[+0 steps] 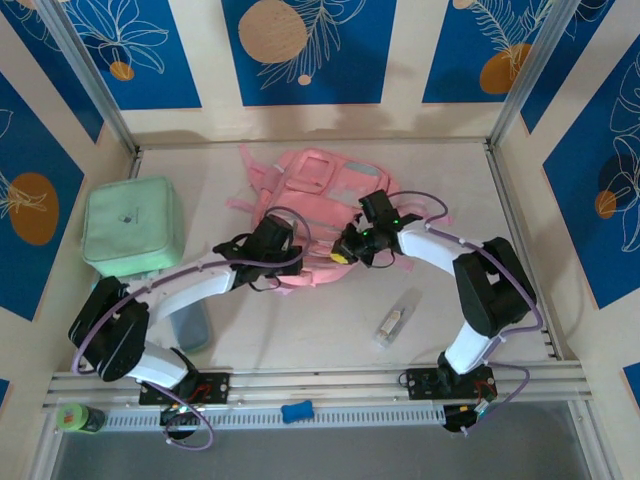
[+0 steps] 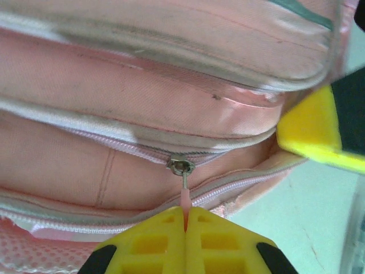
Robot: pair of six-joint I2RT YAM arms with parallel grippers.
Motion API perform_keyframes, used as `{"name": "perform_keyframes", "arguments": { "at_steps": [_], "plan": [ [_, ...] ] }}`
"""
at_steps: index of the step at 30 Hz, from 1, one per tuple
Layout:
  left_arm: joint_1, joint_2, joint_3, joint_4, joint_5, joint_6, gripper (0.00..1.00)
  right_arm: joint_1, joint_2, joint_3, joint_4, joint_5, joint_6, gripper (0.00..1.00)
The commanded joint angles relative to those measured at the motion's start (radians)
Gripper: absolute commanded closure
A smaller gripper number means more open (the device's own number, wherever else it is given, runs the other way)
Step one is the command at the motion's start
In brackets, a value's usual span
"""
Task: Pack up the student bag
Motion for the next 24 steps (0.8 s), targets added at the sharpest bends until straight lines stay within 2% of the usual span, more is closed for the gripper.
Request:
{"name": "perform_keyframes", "arguments": {
  "at_steps": [1, 8, 10, 13, 19, 21, 24],
  "plan": [
    [-0.035, -0.089, -0.065, -0.097, -0.045, -0.007, 1.00, -0.103, -0.060, 0.012, -0.038, 0.041, -0.152, 1.00],
    [0.048, -0.063, -0.099, -0.077, -0.030, -0.004, 1.00, -0.271, -0.053, 0.071, -0.094, -0.018, -0.227, 1.00],
    [0.050, -0.051, -0.070, -0.089, -0.034, -0.006, 1.00, -0.268, -0.058, 0.083, -0.102, -0.038, -0.228, 1.00],
    [0.047, -0.046, -0.062, -0.008, 0.036, -0.003, 1.00, -0.185, -0.086, 0.058, -0.098, -0.029, -0.179, 1.00],
    [0.047, -0.029, -0.051, 0.003, 0.049, -0.016, 1.00, -0.035, -0.131, -0.098, 0.099, -0.079, 0.058, 0.73],
    [0.047, -0.031, -0.054, 0.013, 0.059, -0.019, 1.00, 0.015, -0.138, -0.121, 0.137, -0.047, 0.125, 0.62],
    [0.047, -0.035, -0.051, 0.014, 0.056, -0.015, 1.00, 0.063, -0.135, -0.151, 0.170, 0.007, 0.193, 0.52]
  ]
}}
